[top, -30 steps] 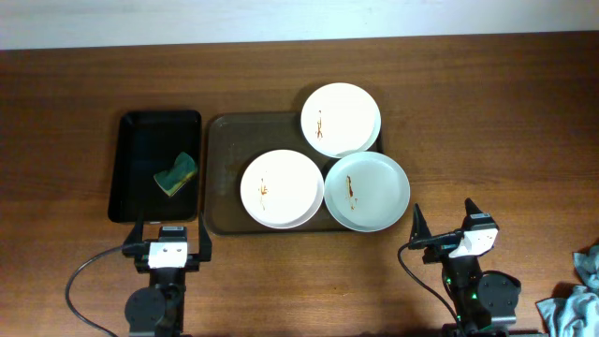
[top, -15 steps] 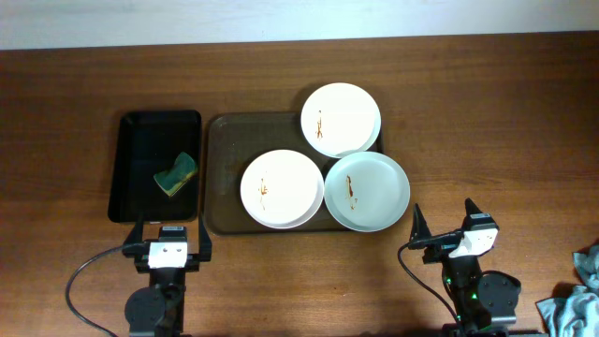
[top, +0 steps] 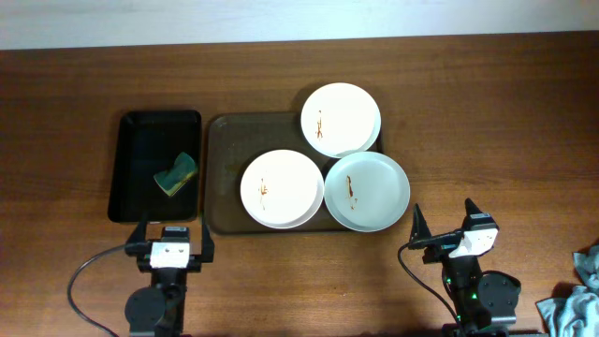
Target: Clean dirty plates on tray and stack at the side
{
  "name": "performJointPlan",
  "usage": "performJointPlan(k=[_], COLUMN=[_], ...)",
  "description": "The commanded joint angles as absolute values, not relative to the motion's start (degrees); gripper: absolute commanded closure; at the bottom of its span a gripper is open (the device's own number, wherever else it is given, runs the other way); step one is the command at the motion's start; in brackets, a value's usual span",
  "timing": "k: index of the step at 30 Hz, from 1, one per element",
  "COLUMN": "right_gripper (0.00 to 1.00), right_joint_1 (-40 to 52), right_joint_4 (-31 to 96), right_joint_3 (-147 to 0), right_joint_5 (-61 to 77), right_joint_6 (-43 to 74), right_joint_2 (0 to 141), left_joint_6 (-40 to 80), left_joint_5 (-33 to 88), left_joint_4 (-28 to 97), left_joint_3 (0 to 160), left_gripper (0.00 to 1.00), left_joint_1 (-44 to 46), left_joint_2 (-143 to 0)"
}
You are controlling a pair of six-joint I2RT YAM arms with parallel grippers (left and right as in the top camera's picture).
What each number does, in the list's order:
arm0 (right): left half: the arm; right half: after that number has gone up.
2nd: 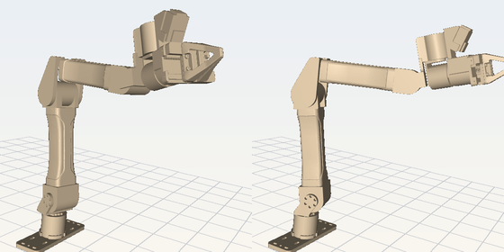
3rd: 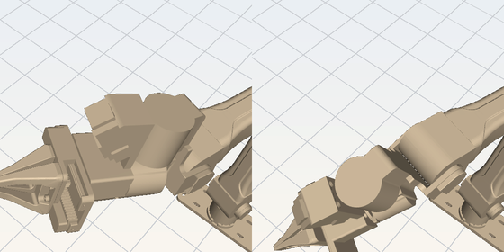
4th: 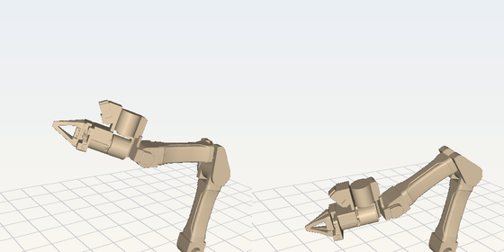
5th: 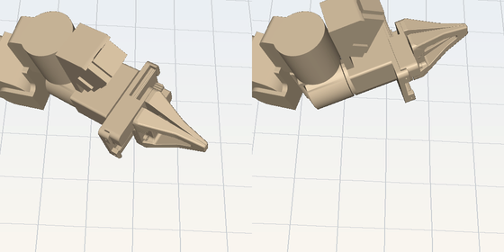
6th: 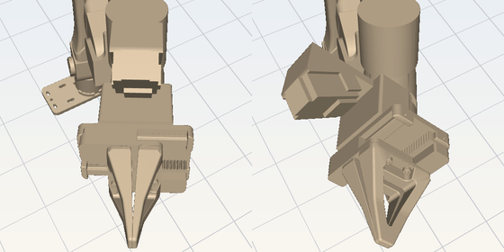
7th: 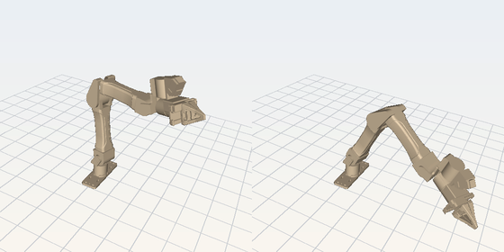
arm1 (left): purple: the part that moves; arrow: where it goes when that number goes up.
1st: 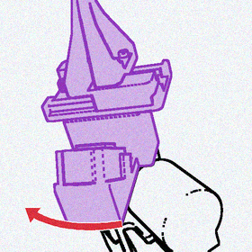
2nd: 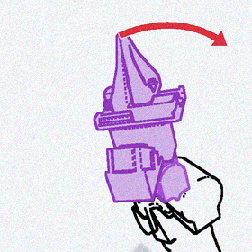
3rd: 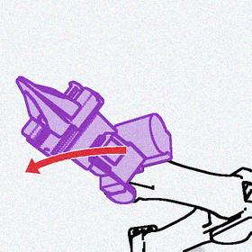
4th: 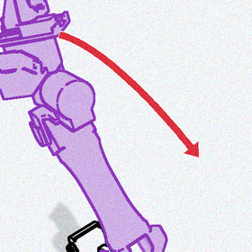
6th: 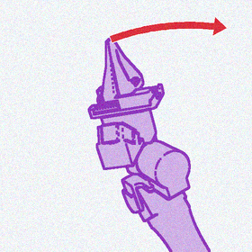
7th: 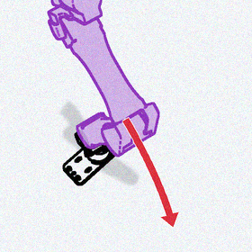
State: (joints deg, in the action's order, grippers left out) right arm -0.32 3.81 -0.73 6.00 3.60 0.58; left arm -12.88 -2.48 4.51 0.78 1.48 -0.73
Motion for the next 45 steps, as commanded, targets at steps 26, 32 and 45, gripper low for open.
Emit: performJointPlan(k=[26,32,45], right_gripper=[0.02,0.02,0.2], right_joint_1=[0.0,0.0,13.8], right_joint_4=[31.8,43.5,36.6], right_joint_3=[-47.6,-66.0,-66.0], right_joint_5=[14.4,31.3,23.6], right_joint_6=[3.4,3.4,19.0], right_joint_2=[32.4,52.2,69.6], left_joint_6=[-2.7,-2.3,6.8], left_joint_5=[14.5,19.0,10.2], left_joint_4=[27.2,53.0,60.5], left_joint_3=[50.0,74.9,78.1], left_gripper=[0.01,0.01,0.07], left_joint_1=[1.7,1.7,1.7], left_joint_2=[-44.2,-64.6,-70.5])
